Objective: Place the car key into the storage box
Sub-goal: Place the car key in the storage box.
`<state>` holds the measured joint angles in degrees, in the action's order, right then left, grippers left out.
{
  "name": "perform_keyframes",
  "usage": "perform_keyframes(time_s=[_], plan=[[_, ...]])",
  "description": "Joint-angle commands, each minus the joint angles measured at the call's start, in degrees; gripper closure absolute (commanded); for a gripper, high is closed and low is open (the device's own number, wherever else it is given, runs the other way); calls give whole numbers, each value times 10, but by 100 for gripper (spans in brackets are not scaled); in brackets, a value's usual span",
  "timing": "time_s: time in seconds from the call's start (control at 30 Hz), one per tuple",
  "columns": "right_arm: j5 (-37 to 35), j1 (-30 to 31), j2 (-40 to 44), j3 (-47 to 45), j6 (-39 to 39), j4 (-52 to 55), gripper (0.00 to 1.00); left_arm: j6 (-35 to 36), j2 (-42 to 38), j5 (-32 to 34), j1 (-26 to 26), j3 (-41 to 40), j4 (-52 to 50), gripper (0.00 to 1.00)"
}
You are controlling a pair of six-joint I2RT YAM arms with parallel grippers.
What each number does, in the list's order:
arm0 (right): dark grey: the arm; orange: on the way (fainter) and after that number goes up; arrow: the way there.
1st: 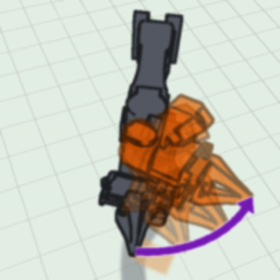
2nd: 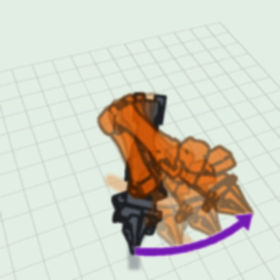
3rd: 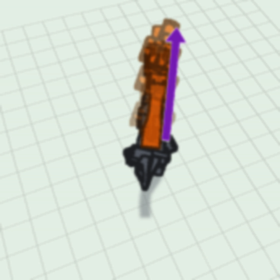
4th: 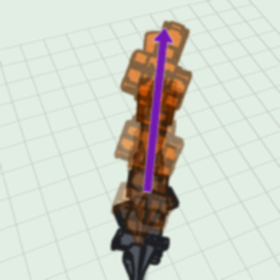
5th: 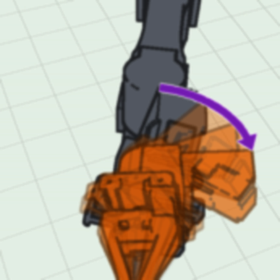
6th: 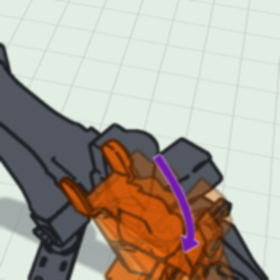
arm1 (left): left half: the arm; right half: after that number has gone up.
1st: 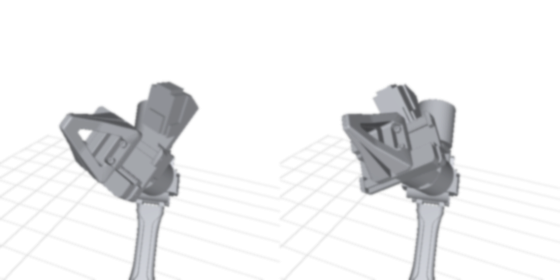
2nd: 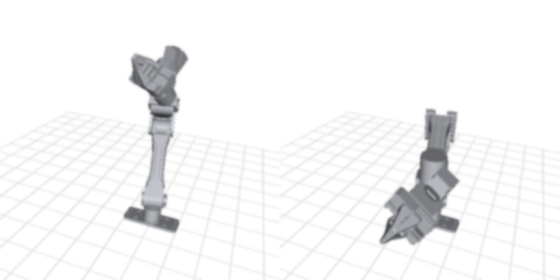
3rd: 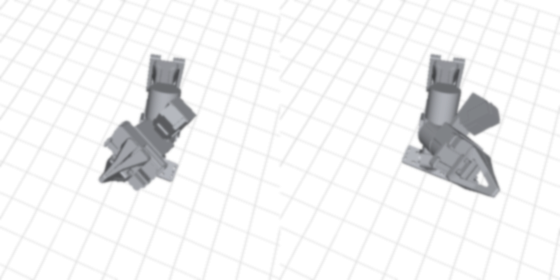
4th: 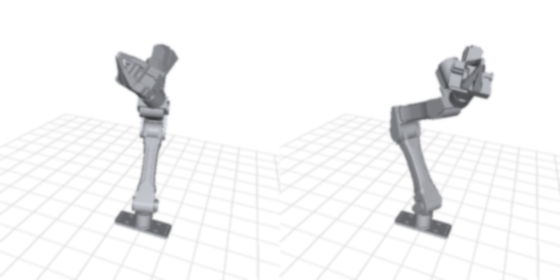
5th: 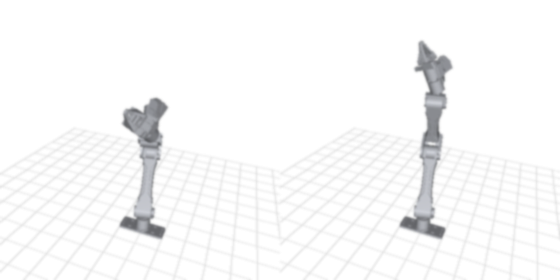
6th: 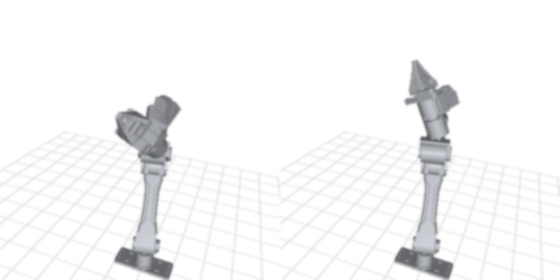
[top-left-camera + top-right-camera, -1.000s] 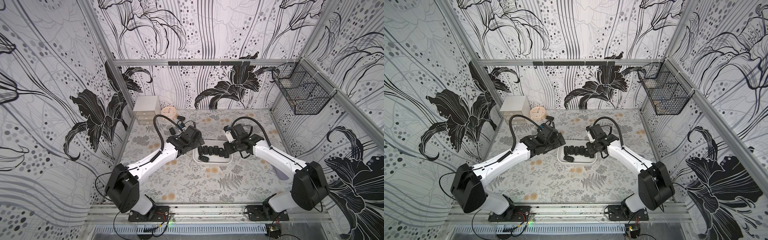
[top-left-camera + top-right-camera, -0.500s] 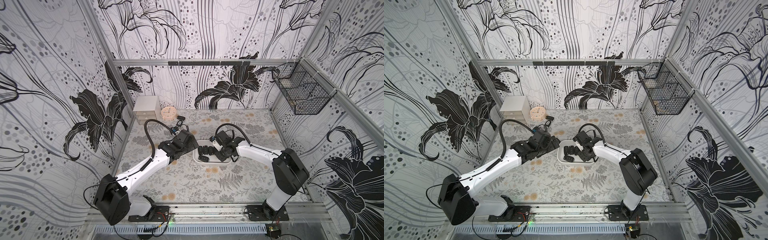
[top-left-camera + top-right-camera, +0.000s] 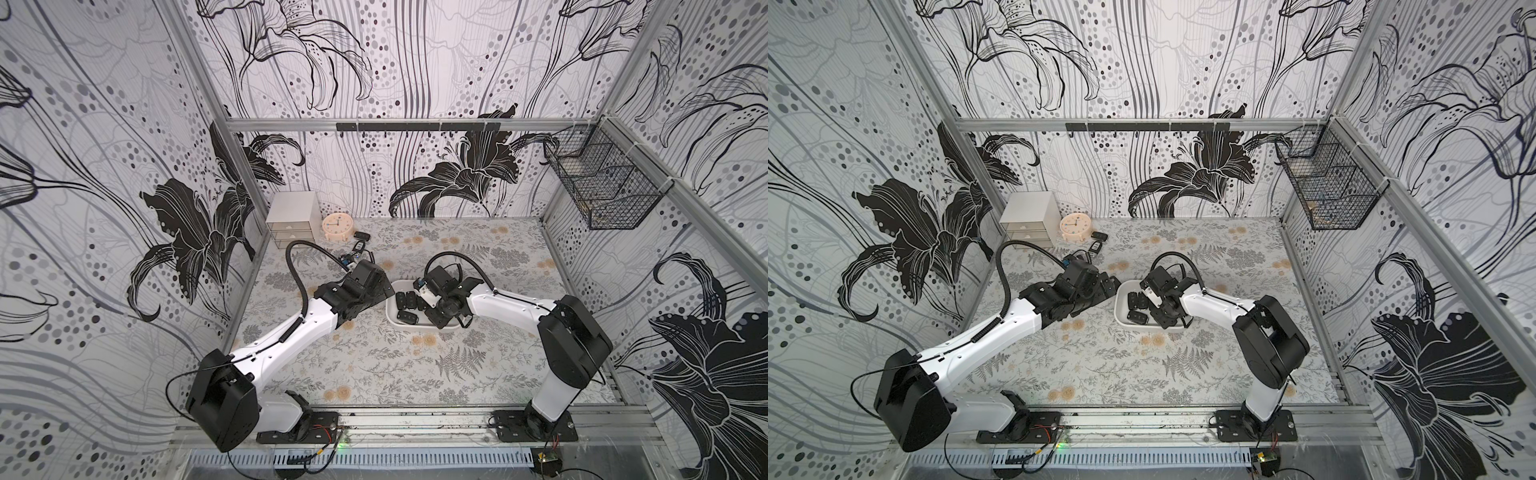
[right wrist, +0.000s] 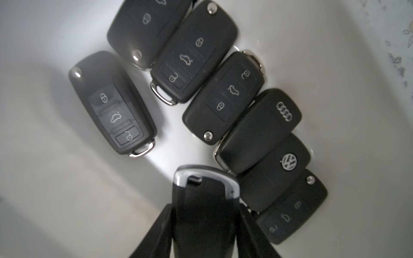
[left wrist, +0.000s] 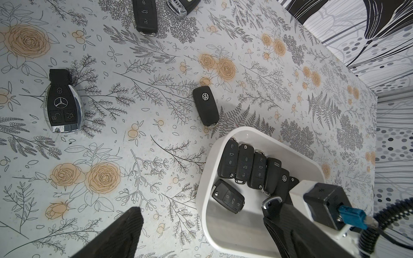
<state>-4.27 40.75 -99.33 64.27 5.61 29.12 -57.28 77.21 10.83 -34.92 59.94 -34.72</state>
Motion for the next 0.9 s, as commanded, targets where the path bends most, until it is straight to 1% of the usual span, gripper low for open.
perform_keyframes(time_s=[0.0,0.07,0.27,0.47,0.6,0.87], plan=[[15,3,-15,0,8,16,47,-5,-10,0,4,-10,18,1],[13,3,-14,2,5,16,43,-8,-12,1,4,-12,18,1],[2,3,-1,11,-5,24,38,-8,-16,4,5,-15,15,1],[-13,3,46,21,-34,31,32,5,-15,9,9,-9,9,1],[-15,3,91,23,-76,28,26,21,-14,9,27,-4,5,1],[-2,3,187,-3,-199,-6,14,75,3,1,94,17,-10,1]])
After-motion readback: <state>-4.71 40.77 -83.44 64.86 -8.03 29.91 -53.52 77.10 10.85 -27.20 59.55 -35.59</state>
